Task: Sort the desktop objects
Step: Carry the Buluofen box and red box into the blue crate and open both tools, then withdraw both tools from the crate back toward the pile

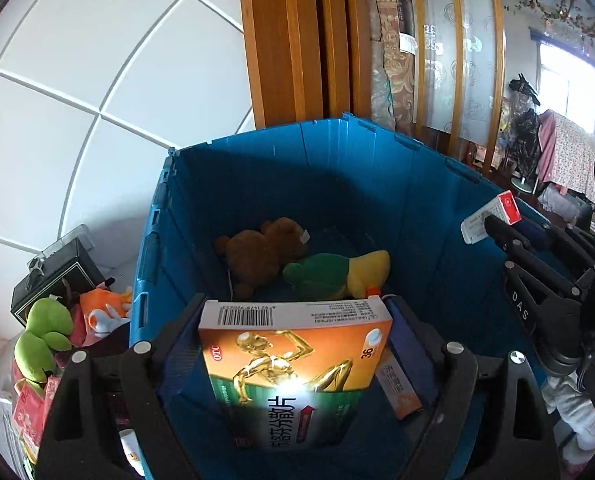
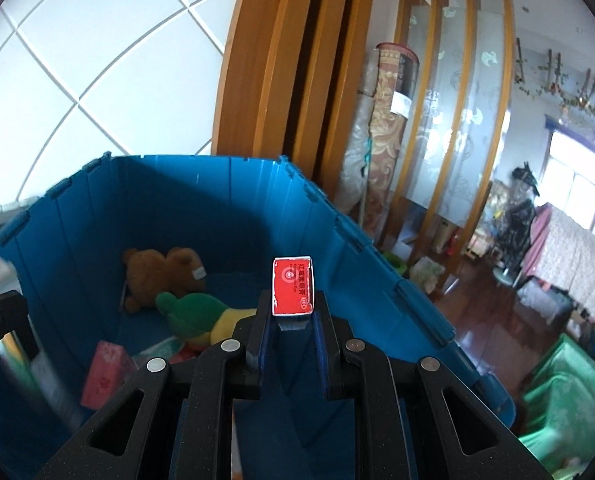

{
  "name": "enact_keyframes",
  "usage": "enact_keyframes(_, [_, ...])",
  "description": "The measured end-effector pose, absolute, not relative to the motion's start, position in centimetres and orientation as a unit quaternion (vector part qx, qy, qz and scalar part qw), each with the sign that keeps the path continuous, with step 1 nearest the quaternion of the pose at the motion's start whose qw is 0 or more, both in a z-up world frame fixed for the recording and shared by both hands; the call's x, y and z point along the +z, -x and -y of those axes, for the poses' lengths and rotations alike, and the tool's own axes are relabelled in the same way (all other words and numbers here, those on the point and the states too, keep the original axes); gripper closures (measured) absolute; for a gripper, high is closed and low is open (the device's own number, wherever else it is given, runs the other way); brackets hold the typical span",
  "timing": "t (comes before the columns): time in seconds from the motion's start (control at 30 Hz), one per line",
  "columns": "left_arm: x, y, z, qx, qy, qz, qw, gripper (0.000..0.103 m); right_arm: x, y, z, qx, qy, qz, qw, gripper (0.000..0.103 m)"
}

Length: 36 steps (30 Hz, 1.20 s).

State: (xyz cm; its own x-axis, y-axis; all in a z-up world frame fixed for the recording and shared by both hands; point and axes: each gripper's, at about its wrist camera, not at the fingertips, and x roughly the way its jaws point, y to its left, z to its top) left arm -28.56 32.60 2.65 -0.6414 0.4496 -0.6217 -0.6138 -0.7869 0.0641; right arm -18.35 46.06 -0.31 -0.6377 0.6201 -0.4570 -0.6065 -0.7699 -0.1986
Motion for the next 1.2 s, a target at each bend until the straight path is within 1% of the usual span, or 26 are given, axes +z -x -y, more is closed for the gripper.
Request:
enact_keyframes(0.1, [2.5, 28.2, -32.7, 0.899, 0.289, -0.141, 0.297, 0.016, -0.4, 18.4, -45.7, 0.904, 0.255, 0.023, 0.342, 0.085])
enact_keyframes(0.13, [2.4, 28.0, -32.7, 0.901, 0.285, -0.144, 0.295, 0.016, -0.4, 18.4, -45.6, 0.905, 0.255, 0.026, 0.340, 0.084])
enact_keyframes(0.17, [2.4, 27.9, -32.8, 0.901, 0.283, -0.146, 0.295, 0.016, -0.5, 18.5, -45.6, 0.904, 0.258, 0.029, 0.339, 0.080])
enact_keyframes(0.23, [2.3, 27.9, -32.8, 0.900, 0.280, -0.150, 0.297, 0.016, -0.6, 18.6, -45.4, 0.905, 0.262, 0.026, 0.333, 0.059])
enact_keyframes(0.27, [2.3, 27.9, -32.8, 0.900, 0.281, -0.151, 0.298, 0.016, -0.6, 18.7, -45.3, 0.907, 0.266, 0.023, 0.327, 0.031])
enact_keyframes(0.3, [2.3, 27.9, -32.8, 0.899, 0.281, -0.149, 0.299, 0.016, -0.4, 18.6, -44.9, 0.908, 0.262, 0.030, 0.326, 0.015])
enact_keyframes(0.33, [2.3, 27.9, -32.8, 0.899, 0.281, -0.149, 0.299, 0.016, -0.4, 18.4, -44.5, 0.910, 0.250, 0.040, 0.329, 0.011])
enact_keyframes(0.4, [2.3, 27.9, -32.8, 0.900, 0.281, -0.148, 0.299, 0.016, -0.4, 18.2, -44.5, 0.912, 0.239, 0.041, 0.330, 0.009])
enact_keyframes(0.57, [2.4, 28.0, -32.7, 0.901, 0.279, -0.149, 0.297, 0.016, -0.3, 17.9, -45.5, 0.919, 0.235, 0.001, 0.315, 0.009])
enact_keyframes(0.73, [2.3, 27.8, -32.6, 0.904, 0.275, -0.150, 0.292, 0.016, -0.3, 18.0, -45.1, 0.920, 0.233, 0.013, 0.315, 0.009])
enact_keyframes(0.93, [2.4, 27.6, -32.3, 0.910, 0.266, -0.146, 0.281, 0.016, -0.2, 17.8, -45.3, 0.924, 0.228, 0.006, 0.307, 0.009])
enact_keyframes(1.07, [2.5, 27.8, -31.6, 0.912, 0.264, -0.124, 0.289, 0.016, -0.1, 17.8, -45.2, 0.925, 0.228, 0.007, 0.303, 0.009])
enact_keyframes(1.2, [3.0, 27.1, -29.6, 0.926, 0.244, -0.093, 0.271, 0.016, -0.1, 17.8, -45.2, 0.926, 0.229, 0.008, 0.302, 0.009])
